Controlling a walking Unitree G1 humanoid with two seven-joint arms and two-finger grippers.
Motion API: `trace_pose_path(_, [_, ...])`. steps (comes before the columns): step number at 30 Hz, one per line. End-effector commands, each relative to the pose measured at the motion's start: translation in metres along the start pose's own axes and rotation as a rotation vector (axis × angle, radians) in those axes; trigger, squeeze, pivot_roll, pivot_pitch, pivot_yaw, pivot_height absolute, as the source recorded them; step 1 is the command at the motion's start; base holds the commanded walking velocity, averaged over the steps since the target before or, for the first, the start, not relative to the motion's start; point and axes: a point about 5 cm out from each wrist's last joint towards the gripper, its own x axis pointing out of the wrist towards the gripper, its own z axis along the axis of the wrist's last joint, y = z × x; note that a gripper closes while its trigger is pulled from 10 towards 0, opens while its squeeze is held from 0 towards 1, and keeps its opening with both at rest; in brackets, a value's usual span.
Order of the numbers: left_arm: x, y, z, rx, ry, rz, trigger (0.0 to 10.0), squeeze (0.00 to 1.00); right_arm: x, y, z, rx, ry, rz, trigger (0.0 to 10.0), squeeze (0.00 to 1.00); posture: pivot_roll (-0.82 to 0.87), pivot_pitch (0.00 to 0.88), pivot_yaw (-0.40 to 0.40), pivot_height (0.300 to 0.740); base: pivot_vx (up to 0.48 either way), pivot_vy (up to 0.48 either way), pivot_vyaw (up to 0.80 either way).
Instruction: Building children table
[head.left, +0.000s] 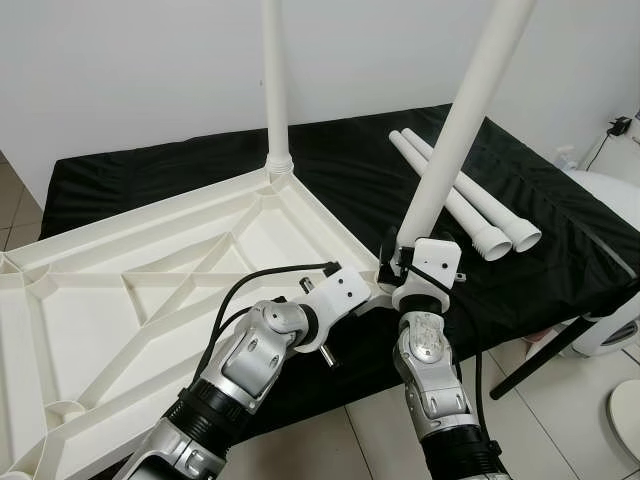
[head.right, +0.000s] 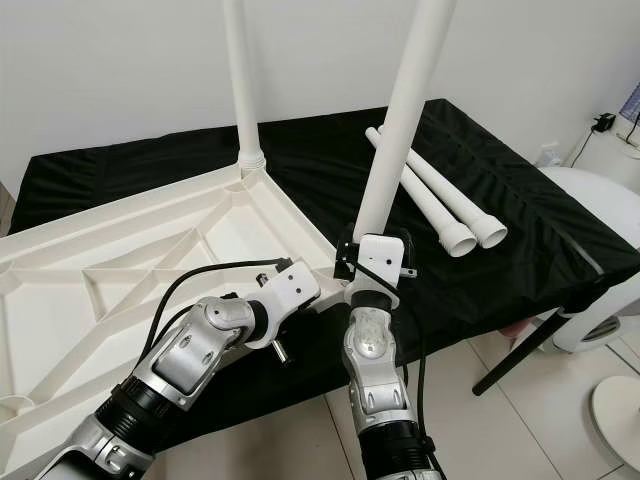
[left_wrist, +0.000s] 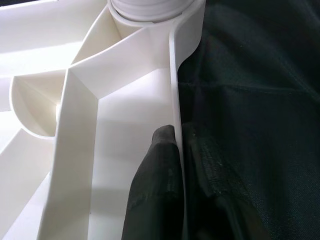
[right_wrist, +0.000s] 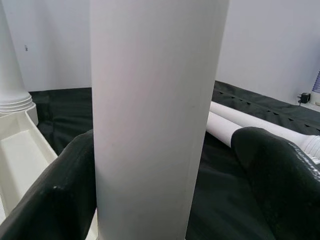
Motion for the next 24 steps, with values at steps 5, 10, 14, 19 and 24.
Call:
trace_pose_path(5, [-0.005, 0.011, 0.008, 0.018, -0.028, 0.097, 10.0, 0.00, -0.003, -0.012, -0.013, 0.005, 0.060, -0.026, 10.0, 1.00, -0.07, 0.074, 0.022, 0.740, 0.000, 0.000, 0.00])
trace_pose_path(10, [-0.006, 0.011, 0.008, 0.018, -0.028, 0.097, 10.0, 0.00, -0.003, -0.011, -0.015, 0.038, 0.077, 0.030, 10.0, 1.00, -0.06, 0.071, 0.019, 0.740, 0.000, 0.000, 0.00])
trace_pose_path(14, [-0.006, 0.010, 0.007, 0.016, -0.028, 0.095, 10.0, 0.00, 0.001, -0.013, -0.019, 0.083, 0.108, 0.174, 10.0, 0.60, -0.07, 0.071, 0.015, 0.740, 0.000, 0.000, 0.00])
trace_pose_path(19, [-0.005, 0.008, 0.007, 0.015, -0.029, 0.091, 10.0, 0.00, 0.005, -0.018, -0.020, 0.102, 0.129, 0.333, 10.0, 0.00, -0.07, 0.066, 0.013, 0.740, 0.000, 0.000, 0.00])
trace_pose_path(24, [-0.004, 0.007, 0.007, 0.014, -0.030, 0.090, 10.0, 0.00, 0.010, -0.021, -0.018, 0.132, 0.139, 0.427, 10.0, 0.00, -0.07, 0.062, 0.010, 0.740, 0.000, 0.000, 0.00])
